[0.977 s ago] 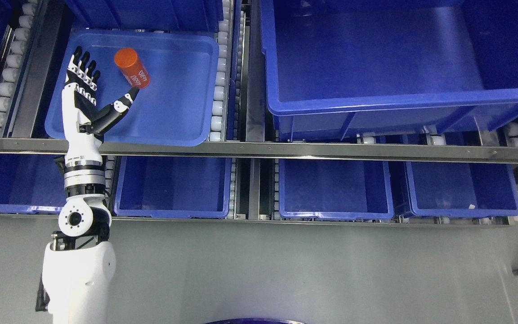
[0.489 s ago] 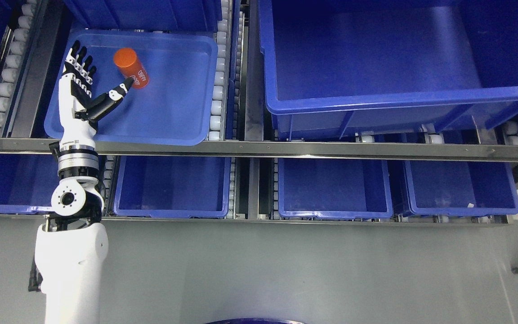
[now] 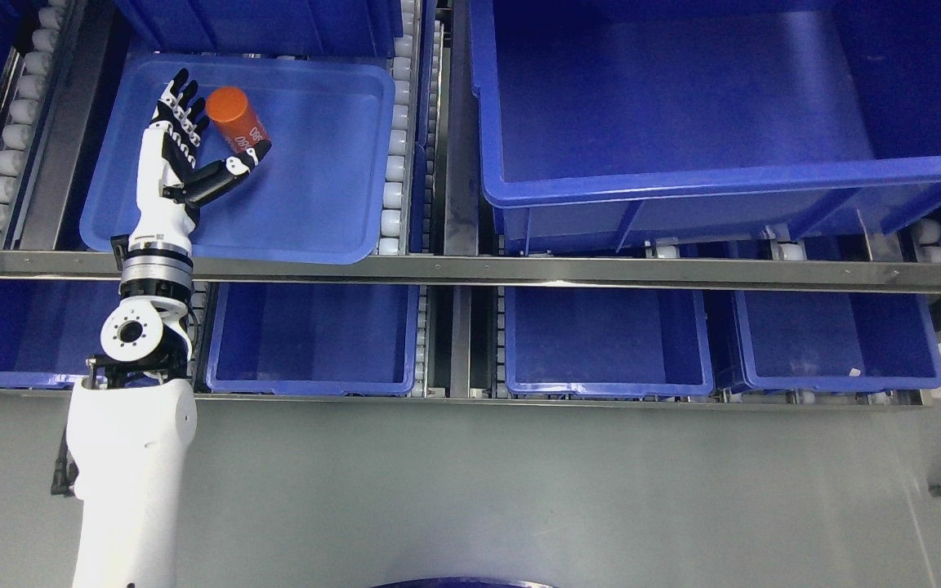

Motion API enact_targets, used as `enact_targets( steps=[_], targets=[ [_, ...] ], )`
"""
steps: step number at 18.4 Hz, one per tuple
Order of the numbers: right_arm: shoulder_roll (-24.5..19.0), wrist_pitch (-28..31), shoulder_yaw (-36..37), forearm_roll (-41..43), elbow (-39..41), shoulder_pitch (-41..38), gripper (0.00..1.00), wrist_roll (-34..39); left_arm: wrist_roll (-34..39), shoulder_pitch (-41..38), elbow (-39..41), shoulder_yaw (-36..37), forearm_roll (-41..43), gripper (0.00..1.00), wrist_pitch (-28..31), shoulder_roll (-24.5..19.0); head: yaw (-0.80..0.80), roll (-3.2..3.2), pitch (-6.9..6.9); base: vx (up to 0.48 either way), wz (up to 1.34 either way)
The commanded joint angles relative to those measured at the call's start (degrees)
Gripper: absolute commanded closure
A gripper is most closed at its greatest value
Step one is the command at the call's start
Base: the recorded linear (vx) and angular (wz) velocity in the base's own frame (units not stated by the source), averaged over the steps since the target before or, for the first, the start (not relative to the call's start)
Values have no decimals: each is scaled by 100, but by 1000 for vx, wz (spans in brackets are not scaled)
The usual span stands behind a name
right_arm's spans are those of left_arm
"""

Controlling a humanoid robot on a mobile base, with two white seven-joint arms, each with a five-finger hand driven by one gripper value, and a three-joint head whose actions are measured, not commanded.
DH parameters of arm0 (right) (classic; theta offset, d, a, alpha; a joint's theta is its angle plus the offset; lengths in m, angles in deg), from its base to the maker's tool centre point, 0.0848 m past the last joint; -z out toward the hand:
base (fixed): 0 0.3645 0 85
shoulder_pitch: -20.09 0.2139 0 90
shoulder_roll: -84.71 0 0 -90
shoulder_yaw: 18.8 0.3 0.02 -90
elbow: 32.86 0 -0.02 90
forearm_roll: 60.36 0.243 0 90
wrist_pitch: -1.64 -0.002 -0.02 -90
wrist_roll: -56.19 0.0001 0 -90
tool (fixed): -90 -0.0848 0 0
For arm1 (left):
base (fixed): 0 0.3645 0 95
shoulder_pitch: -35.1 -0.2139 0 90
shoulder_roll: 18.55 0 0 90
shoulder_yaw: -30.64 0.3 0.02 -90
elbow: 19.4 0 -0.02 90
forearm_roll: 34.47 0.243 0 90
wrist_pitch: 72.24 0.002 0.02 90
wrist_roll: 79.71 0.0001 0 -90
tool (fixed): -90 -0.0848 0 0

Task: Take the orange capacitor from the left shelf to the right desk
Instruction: 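Close the left hand fingers around the orange capacitor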

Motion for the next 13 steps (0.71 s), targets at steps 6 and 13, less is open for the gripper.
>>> enact_targets(
  steps=[6,13],
  targets=[
    [100,1,62,0,193,-79,0,-18,-37,632,-1378,266,131,12,-79,-182,0,0,0,0,0],
    [100,1,62,0,193,-79,0,-18,-72,800,-1405,292,131,32,-96,-103,0,0,0,0,0]
  ],
)
